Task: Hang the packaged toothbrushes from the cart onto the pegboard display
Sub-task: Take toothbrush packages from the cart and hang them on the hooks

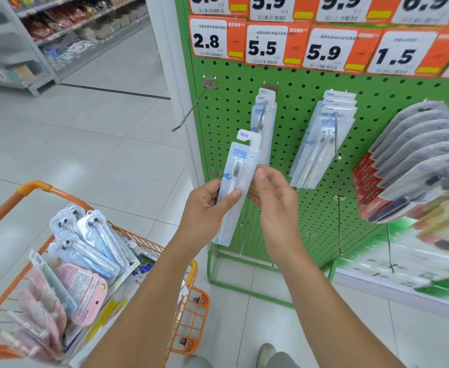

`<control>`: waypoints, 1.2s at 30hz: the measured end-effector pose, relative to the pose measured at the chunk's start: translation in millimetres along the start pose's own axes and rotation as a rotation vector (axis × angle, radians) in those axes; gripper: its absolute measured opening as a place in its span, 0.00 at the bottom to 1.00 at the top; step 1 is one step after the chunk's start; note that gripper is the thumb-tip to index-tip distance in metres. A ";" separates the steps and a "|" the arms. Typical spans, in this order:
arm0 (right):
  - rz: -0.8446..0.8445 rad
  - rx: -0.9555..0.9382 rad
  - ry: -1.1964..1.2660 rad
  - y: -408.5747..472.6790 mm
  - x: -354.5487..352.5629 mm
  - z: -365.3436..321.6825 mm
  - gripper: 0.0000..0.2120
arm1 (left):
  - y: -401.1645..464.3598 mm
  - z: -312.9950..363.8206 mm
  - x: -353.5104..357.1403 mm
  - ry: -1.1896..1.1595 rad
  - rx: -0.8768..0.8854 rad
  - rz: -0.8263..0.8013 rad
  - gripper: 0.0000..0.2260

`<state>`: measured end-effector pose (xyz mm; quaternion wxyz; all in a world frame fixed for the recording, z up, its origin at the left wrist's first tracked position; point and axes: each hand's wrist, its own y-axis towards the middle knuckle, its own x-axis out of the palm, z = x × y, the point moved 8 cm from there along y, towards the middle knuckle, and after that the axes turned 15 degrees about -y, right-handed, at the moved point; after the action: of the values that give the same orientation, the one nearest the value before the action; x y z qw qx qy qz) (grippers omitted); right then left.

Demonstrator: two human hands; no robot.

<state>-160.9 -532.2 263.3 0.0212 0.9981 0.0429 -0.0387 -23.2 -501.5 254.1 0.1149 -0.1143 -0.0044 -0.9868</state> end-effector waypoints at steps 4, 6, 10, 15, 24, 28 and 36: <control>-0.078 -0.121 -0.068 -0.7 2.8 -14.7 0.07 | 2.9 -8.3 3.8 0.000 -0.007 -0.008 0.19; -0.054 -0.107 -0.098 1.4 0.4 -11.7 0.06 | 4.6 -13.2 5.1 0.012 -0.013 -0.010 0.28; -0.028 -0.085 -0.144 7.3 -1.9 -6.5 0.04 | 6.8 -21.3 4.4 0.043 -0.042 0.013 0.31; 0.013 -0.098 -0.239 43.4 -4.7 -1.6 0.06 | 10.7 -36.2 -13.4 0.164 -0.086 0.119 0.13; 0.202 0.030 -0.271 126.2 -16.2 3.9 0.07 | -7.4 -45.9 -47.2 0.203 -0.117 0.214 0.09; 0.248 0.117 -0.216 131.8 -10.1 23.0 0.10 | -15.6 -50.3 -62.6 0.188 -0.131 0.264 0.06; 0.167 0.364 -0.216 30.0 31.8 112.8 0.04 | -64.6 -70.5 -142.5 0.157 -0.228 0.542 0.06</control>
<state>-135.2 -564.5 149.6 -0.1516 0.9756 -0.0498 -0.1505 81.3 -408.9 154.2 0.3606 -0.0470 0.1458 -0.9201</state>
